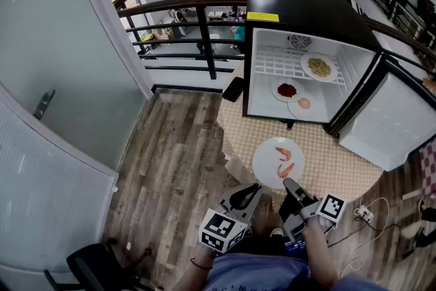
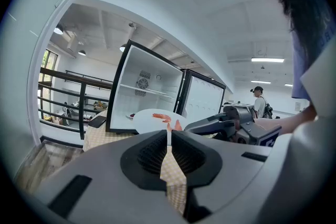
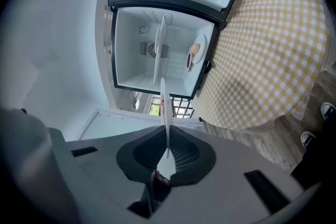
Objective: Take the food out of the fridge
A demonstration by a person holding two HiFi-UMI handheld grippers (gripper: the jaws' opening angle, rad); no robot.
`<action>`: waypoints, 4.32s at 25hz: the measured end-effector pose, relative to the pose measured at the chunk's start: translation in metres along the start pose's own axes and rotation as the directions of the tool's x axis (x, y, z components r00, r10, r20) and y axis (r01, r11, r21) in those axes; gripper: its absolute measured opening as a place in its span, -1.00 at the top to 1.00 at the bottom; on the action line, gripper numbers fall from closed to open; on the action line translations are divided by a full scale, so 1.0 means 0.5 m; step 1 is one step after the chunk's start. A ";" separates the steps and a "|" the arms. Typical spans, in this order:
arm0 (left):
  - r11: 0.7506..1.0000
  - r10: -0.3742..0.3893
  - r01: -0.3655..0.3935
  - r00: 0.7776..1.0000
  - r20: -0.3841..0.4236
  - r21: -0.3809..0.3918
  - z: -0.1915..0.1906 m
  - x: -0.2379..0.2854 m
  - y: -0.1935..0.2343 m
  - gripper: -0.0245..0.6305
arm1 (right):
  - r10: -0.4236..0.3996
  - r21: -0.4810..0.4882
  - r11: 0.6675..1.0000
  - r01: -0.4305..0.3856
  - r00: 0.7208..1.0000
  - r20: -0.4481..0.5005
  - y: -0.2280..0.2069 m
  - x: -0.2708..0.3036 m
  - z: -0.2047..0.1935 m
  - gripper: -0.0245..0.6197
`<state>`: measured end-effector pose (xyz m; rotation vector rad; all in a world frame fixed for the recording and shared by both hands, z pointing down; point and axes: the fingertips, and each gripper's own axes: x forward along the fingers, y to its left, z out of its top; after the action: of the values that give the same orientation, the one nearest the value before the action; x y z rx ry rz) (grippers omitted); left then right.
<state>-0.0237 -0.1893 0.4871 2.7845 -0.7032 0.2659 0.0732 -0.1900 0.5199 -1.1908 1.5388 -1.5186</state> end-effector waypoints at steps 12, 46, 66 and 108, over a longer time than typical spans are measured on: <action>0.998 0.049 -0.048 0.999 0.021 -0.040 -0.007 -0.019 -0.008 0.86 | -0.008 -0.004 1.000 0.008 1.000 -0.020 -0.014 -0.041 -0.010 0.84; 0.998 0.068 -0.068 0.997 0.041 -0.002 -0.105 -0.084 -0.546 0.86 | 0.027 0.024 0.999 -0.026 0.999 -0.017 -0.073 -0.586 -0.052 0.84; 0.992 0.086 -0.086 0.996 0.006 0.092 -0.155 -0.182 -0.737 0.86 | 0.073 0.038 0.997 -0.071 0.994 -0.077 -0.075 -0.730 -0.146 0.84; 0.991 -0.080 0.077 0.997 0.023 0.114 -0.161 -0.393 -0.695 0.86 | 0.045 0.019 0.999 -0.047 0.997 0.062 -0.026 -0.746 -0.359 0.84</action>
<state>-0.0339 0.2160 0.4471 2.9208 -0.6012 0.2603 0.0477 0.2230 0.4999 -1.1721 1.4964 -1.4510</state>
